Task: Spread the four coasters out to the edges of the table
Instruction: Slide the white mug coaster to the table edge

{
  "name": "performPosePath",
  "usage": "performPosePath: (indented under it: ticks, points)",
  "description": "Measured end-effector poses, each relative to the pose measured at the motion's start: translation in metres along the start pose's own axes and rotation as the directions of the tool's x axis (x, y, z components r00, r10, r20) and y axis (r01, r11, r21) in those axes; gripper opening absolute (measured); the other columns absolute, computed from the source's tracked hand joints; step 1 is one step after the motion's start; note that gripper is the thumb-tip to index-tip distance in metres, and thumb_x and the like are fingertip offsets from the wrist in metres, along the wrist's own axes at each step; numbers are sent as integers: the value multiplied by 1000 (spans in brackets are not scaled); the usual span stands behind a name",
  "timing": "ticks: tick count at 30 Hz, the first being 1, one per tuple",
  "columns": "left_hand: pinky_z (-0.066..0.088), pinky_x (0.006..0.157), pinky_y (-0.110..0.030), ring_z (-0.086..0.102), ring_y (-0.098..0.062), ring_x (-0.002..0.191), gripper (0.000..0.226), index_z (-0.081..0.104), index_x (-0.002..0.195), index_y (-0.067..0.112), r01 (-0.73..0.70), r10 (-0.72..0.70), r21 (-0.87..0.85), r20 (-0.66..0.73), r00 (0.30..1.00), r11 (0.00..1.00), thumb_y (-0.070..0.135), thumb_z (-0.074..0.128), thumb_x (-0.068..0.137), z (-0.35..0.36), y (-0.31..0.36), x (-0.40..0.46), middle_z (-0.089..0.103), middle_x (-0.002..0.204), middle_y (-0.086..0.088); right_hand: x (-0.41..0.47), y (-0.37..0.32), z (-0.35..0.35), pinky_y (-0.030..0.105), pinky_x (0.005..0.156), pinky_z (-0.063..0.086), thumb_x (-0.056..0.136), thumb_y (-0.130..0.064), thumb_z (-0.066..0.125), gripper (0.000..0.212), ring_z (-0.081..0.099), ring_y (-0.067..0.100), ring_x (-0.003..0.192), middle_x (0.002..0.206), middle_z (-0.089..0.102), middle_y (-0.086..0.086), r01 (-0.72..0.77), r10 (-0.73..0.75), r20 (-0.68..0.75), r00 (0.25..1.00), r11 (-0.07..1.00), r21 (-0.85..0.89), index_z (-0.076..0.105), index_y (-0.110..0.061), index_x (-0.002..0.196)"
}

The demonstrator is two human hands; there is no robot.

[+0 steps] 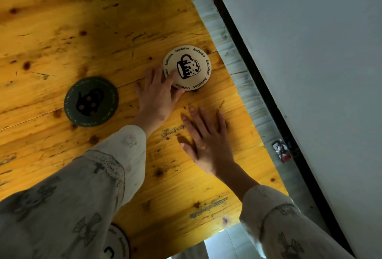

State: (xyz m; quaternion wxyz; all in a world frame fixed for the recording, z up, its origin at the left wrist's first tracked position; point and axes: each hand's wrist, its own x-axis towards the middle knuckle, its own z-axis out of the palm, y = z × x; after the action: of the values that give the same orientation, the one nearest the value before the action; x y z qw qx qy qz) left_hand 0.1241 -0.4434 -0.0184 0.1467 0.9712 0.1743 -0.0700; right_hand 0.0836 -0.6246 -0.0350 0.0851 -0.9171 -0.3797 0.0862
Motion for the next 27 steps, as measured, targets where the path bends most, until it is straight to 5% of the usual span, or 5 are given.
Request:
performPosePath:
  ticks: [7,27]
  points:
    - [-1,100,-78,-3,-43,141,58,20,139,39,51,-48,-80,51,998,995,59,34,86,4,15,13,10,157,-5,0,0,1,65,111,22,88,-54,36,63,34,30,139,151,37,8,4,-4,-13,1000,1000,-3,34,-20,142]
    - [-11,90,-81,-15,-42,140,62,15,138,46,108,-95,-137,100,991,985,59,41,84,7,25,28,0,158,1,0,0,2,60,113,18,88,-54,34,62,30,28,141,152,36,6,-7,7,5,1000,1000,-13,33,-22,142]
